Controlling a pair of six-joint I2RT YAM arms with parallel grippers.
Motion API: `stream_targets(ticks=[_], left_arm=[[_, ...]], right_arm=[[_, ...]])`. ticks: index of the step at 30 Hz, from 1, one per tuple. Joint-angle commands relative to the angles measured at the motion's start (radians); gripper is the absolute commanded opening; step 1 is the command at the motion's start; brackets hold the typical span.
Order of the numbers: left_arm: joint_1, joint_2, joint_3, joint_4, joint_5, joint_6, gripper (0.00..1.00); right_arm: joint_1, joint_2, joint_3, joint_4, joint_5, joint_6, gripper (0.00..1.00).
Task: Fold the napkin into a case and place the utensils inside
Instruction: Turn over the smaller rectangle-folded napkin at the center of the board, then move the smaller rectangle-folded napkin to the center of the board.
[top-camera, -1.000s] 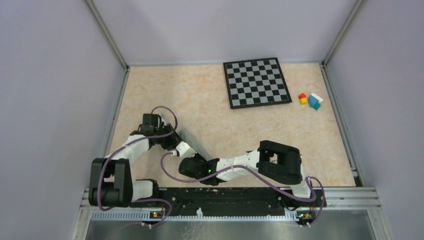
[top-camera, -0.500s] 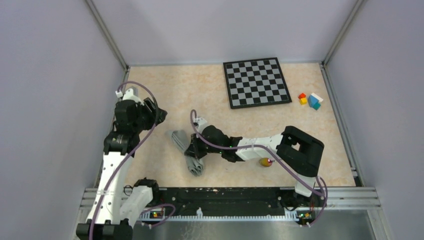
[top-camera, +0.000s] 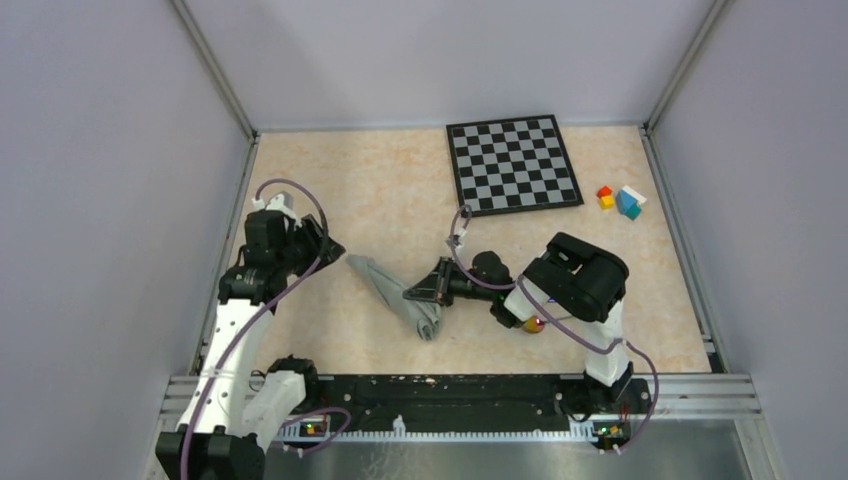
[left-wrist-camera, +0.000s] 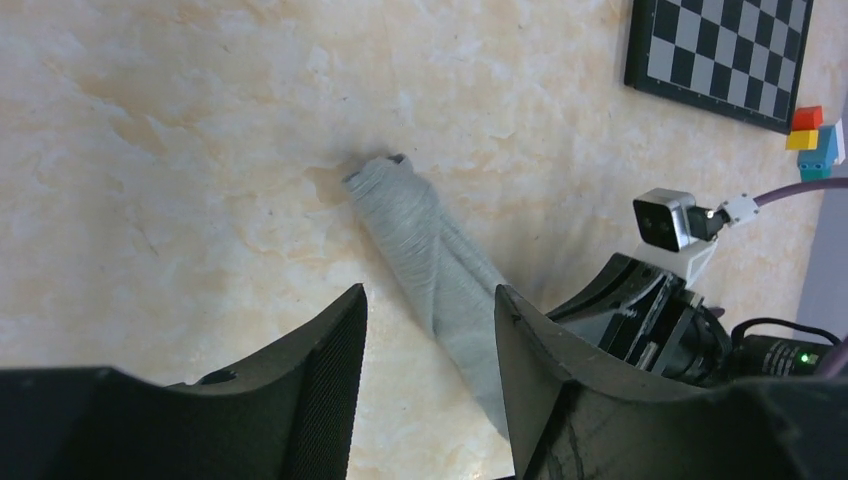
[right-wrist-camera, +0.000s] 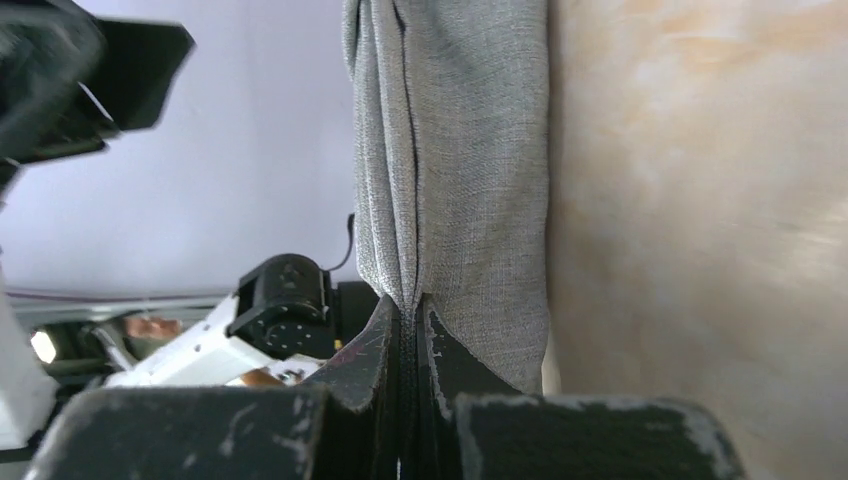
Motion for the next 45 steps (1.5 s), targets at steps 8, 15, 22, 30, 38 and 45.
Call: stream_targets(ticks=[8,15,22,30,38,45], left_arm=[[-0.005,0.145,-0.061,0.144,0.246,0.014,0.55],[-0.089,0.330,-0.061,0.334,0.400,-0.030,0.55],[-0.196,0.589,-0.023,0.580,0.471,-0.128,0.50],[-0.205,0.780,0.051,0.729,0.444,-0.172,0.43],[-0.213,0.982,0.145,0.698,0.399,-0.124,0.42],[-0.221,1.082,0.275,0.582,0.356,-0.021,0.42]], right_arm=[[-0.218,0.165,-0.124,0.482,-0.118,0.175,0.03],[-0.346,0.111,-0.164,0.335,-0.195,0.024,0.23],[-0.390,-0.338,-0.041,-0.675,-0.016,-0.616,0.52],[-0.200,-0.568,0.106,-1.130,0.101,-0.841,0.51],[-0.199,-0.492,-0.078,-0.922,0.113,-0.791,0.25],[-0.179,-0.523,-0.128,-0.868,0.132,-0.724,0.23]])
